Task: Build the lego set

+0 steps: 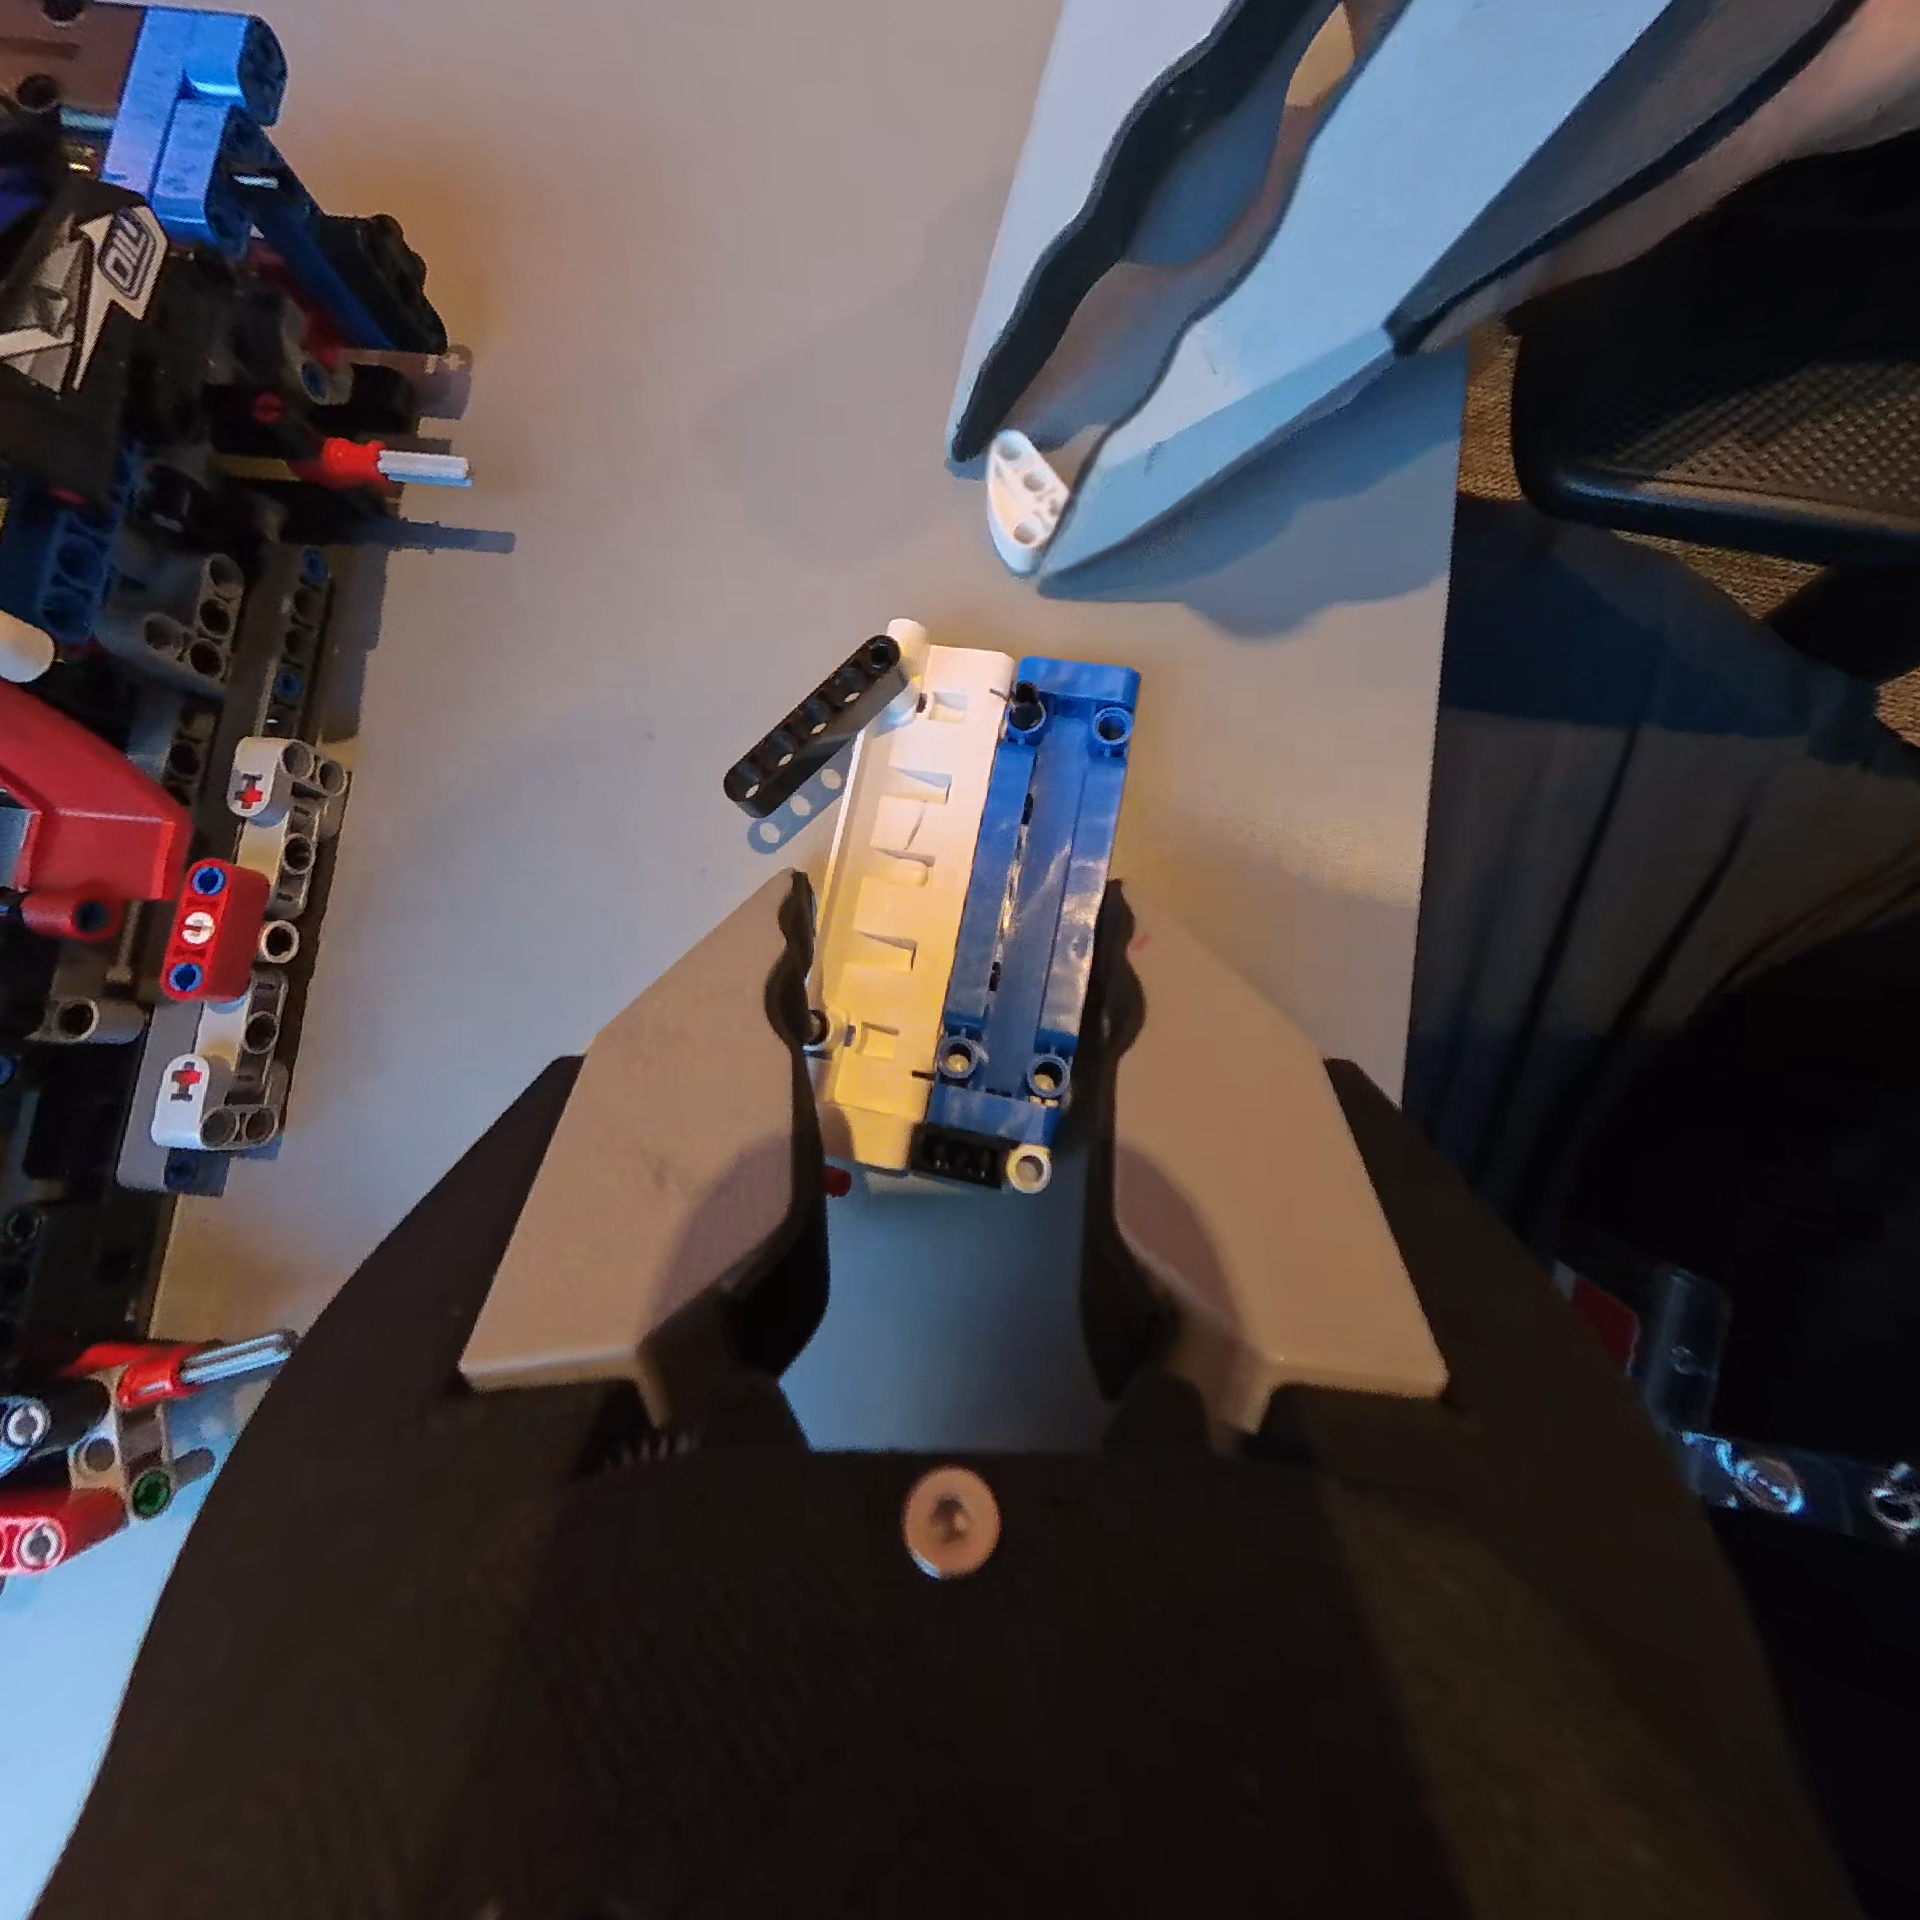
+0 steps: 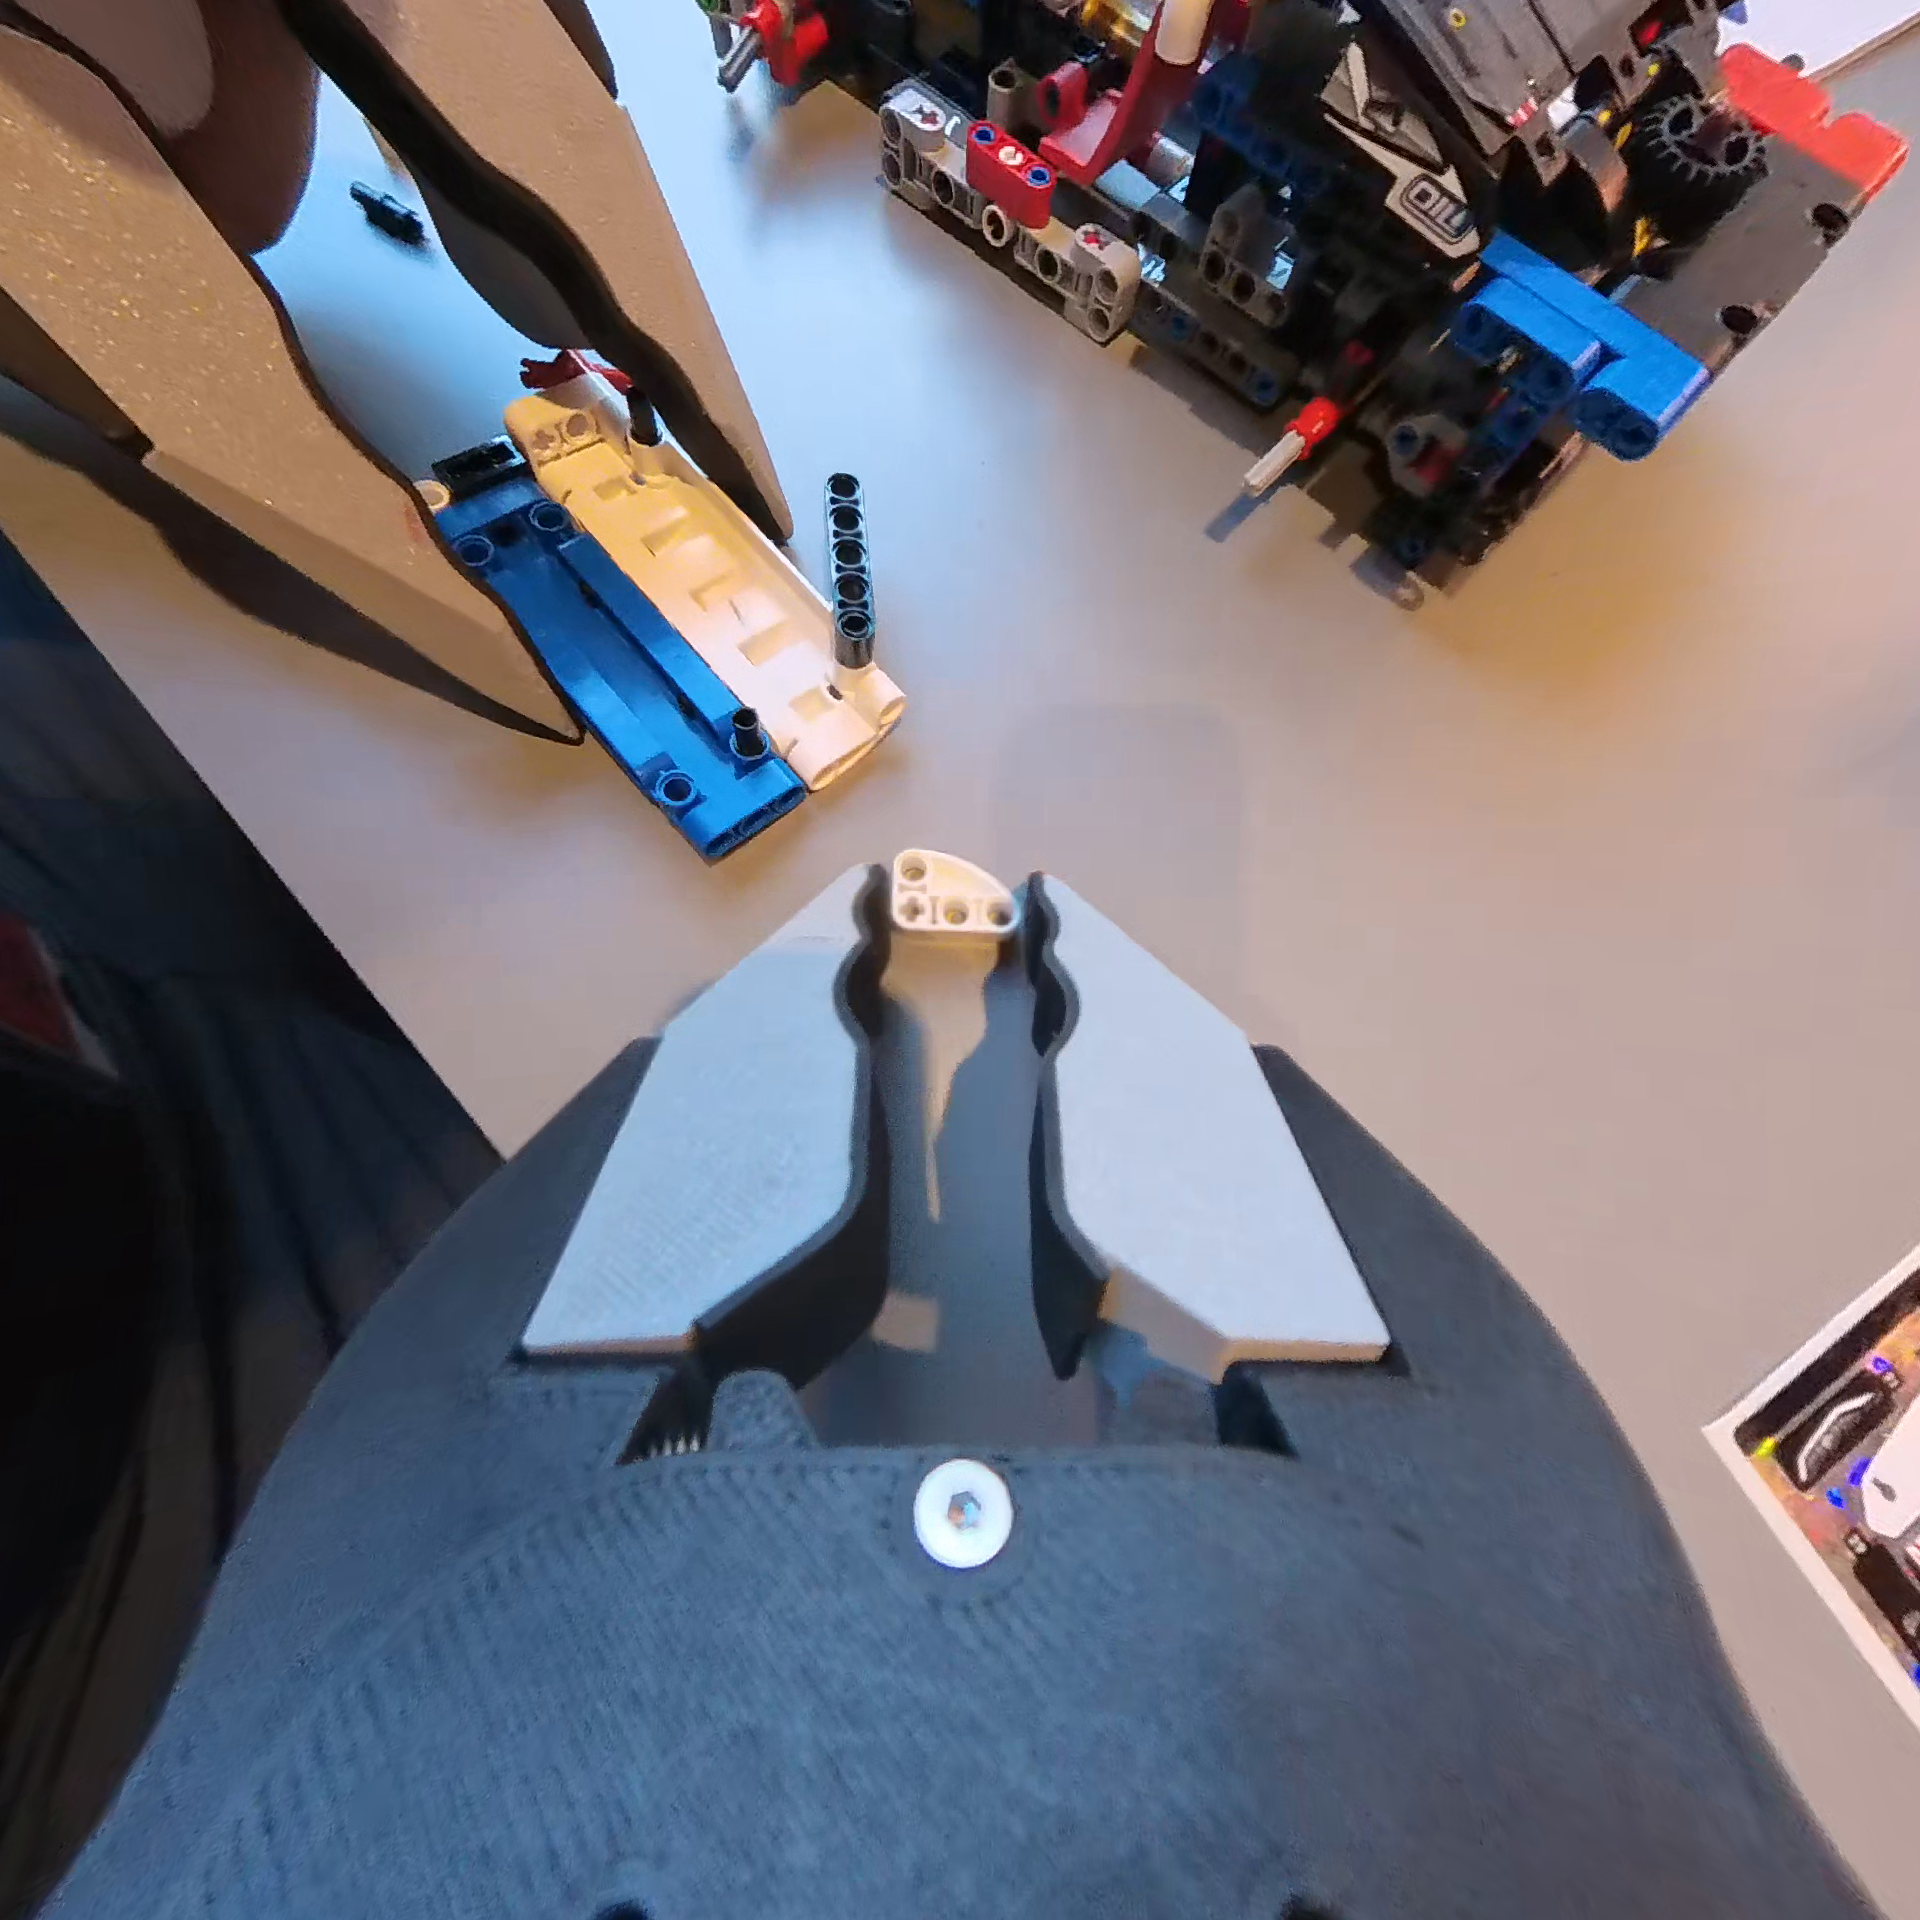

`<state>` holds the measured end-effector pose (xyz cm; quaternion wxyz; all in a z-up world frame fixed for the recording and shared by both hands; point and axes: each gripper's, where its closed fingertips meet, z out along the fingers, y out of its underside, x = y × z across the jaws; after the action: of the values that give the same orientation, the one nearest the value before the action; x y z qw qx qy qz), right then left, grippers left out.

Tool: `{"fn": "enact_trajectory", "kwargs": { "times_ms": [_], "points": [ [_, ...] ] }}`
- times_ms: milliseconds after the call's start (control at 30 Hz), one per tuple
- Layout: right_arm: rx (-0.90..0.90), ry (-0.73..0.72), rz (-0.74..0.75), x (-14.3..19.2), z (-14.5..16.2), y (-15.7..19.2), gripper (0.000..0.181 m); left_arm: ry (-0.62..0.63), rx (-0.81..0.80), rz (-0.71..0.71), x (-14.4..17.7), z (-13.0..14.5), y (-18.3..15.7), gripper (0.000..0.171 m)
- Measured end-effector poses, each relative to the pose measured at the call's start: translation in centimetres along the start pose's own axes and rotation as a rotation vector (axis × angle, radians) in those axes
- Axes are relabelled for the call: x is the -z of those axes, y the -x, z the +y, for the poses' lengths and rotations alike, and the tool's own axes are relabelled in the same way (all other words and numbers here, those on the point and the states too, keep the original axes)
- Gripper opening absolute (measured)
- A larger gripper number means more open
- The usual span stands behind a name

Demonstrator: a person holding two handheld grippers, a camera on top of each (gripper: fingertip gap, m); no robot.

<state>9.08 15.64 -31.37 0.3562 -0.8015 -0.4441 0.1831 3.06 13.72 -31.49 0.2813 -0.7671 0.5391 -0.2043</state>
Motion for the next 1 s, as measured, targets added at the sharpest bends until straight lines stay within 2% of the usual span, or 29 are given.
{"fn": "enact_trajectory", "kwargs": {
  "times_ms": [200,367,667,1000],
  "points": [
    [0.029,-0.001,-0.036,0.0,-0.1,0.1,0.022,-0.026,-0.018,0.017,0.0,-0.1,0.3,0.053],
    [0.104,-0.036,-0.133,-0.2,-1.2,0.8,0.021,-0.030,-0.054,0.050,0.1,0.0,0.9,0.053],
    [0.261,-0.068,-0.191,-1.8,-2.6,-0.5,0.021,-0.082,-0.091,0.091,0.4,0.3,1.9,0.052],
    [0.324,-0.215,-0.255,-2.3,-5.7,-1.7,0.022,-0.076,-0.089,0.085,1.0,1.0,2.7,0.052]
  ]
}}
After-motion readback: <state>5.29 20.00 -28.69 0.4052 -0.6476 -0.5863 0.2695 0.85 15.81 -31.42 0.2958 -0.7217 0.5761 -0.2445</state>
